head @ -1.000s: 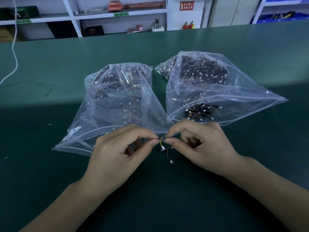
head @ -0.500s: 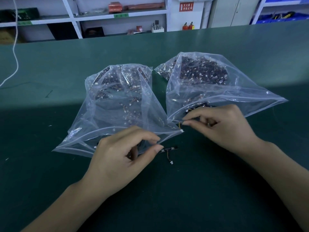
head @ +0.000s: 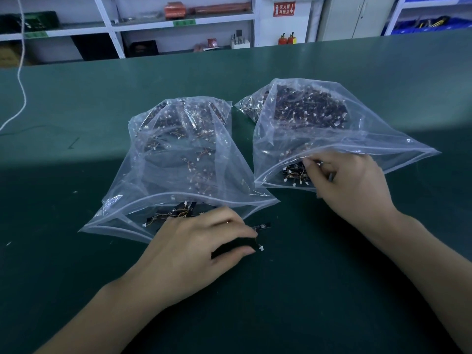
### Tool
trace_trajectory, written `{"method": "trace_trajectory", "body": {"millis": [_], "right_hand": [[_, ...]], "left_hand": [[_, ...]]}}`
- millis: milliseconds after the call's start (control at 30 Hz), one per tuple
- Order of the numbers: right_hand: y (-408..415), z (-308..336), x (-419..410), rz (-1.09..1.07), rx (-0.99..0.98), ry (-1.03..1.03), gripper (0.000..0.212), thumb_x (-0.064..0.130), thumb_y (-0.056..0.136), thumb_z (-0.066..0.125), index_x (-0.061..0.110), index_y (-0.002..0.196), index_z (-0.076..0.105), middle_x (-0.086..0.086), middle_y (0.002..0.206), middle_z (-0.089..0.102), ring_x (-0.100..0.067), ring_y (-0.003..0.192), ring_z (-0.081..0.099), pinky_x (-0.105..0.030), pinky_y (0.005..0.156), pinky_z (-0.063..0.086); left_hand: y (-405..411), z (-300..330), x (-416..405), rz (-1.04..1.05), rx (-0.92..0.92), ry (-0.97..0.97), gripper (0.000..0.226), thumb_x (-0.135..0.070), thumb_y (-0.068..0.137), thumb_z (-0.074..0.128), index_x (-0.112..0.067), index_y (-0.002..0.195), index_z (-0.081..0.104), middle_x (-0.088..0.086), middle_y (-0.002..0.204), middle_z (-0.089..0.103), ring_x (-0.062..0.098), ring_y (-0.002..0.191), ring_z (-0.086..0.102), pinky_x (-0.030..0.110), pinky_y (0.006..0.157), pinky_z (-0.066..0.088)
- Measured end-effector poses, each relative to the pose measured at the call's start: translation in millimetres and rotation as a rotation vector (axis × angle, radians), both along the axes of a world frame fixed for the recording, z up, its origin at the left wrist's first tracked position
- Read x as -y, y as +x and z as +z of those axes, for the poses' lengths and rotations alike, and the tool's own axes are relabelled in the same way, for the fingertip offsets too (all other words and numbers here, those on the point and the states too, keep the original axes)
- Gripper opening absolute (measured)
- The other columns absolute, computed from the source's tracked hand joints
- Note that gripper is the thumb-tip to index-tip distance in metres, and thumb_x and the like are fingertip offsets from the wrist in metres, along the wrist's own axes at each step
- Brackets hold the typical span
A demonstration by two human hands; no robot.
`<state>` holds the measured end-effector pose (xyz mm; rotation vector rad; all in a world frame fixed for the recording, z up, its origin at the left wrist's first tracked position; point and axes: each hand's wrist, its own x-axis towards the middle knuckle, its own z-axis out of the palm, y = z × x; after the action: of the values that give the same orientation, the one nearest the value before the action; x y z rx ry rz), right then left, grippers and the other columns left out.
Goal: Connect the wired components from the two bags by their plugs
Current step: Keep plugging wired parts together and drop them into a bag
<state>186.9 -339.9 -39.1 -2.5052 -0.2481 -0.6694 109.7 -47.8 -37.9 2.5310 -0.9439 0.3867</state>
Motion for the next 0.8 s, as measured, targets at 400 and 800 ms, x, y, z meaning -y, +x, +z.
{"method": "trace_trajectory", "body": {"millis": [400,800], "right_hand": [[-21,2,-24,0.17,0.105,0.12,0.011,0.016,0.093,0.073,0.025,0.091,0.079,0.012,0.048,0.043,-0.012,0.047,0.044,-0.027,0.057,0.04],[-26,0,-32,0.4,0.153,0.176,0.013,0.014,0.096,0.069,0.018,0.098,0.081,0.021,0.051,0.034,-0.006,0.045,0.041,-0.014,0.057,0.034]], "left_hand": [[-2,4,7,-0.002,0.064,0.076,0.019,-0.038,0.102,0.074,-0.038,0.119,0.081,-0.027,0.123,0.074,-0.006,0.095,0.073,0.023,0.057,0.058],[0,-3,7,0.005,0.205,0.048,0.014,-0.025,0.098,0.075,-0.034,0.107,0.08,-0.017,0.088,0.075,0.004,0.071,0.071,0.032,0.048,0.053]]}}
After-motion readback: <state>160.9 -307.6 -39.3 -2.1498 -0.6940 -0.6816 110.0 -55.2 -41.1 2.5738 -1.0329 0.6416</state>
